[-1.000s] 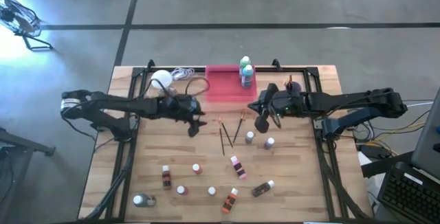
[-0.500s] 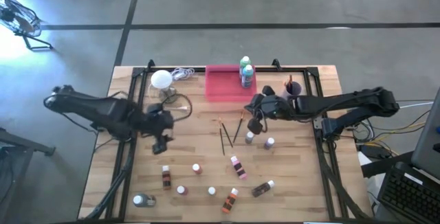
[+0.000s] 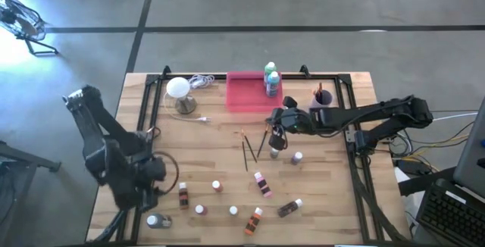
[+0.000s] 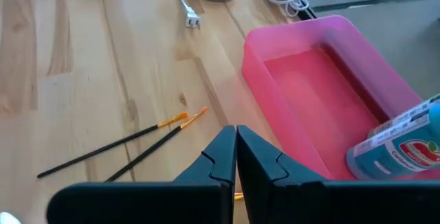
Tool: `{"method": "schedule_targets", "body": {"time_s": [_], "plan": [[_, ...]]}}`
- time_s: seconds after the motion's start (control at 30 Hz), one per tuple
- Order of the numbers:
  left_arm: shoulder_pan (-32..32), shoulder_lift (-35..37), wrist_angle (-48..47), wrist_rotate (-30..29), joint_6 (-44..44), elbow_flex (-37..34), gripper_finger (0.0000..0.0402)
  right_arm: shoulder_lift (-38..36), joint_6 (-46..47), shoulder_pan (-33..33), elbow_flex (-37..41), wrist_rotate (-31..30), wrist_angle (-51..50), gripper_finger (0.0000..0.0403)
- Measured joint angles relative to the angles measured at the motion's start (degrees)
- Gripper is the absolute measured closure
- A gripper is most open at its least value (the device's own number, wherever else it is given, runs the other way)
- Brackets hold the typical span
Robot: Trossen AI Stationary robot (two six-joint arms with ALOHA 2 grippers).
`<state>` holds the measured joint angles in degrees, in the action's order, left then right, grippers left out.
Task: Pick & Place Paint Supplies
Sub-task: Put the black paint bottle into the pink bin
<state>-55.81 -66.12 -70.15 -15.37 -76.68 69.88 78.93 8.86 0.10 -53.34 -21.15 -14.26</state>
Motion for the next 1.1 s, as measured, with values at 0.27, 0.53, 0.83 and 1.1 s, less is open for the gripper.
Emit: {"method": "schedule_targets", "body": {"time_s": [0.27,0.53,0.83,1.1], "plan": [[-5.32,-8.46,0.04,8.81,-12.19,1.65,0.0174,-0.89,-1.98,0.0,0.0,0.09,0.07,0.0394],[-5.62,-11.66,-2.02,11.54,-16.28,8.01,0.0174,-0.92,-2.03,0.0,0.0,0.13,0.09,0.0394],[-11.39,-13.47,-5.99,10.93,-31.54,14.01,0.0174,-0.92,-2.03,0.02,0.0,0.11,0.08,0.0394],[-20.78,-17.99,-7.76,4.13,-46.06,14.66,0.0174,-0.92,-2.05,0.0,0.0,0.11,0.07,0.0394]]}}
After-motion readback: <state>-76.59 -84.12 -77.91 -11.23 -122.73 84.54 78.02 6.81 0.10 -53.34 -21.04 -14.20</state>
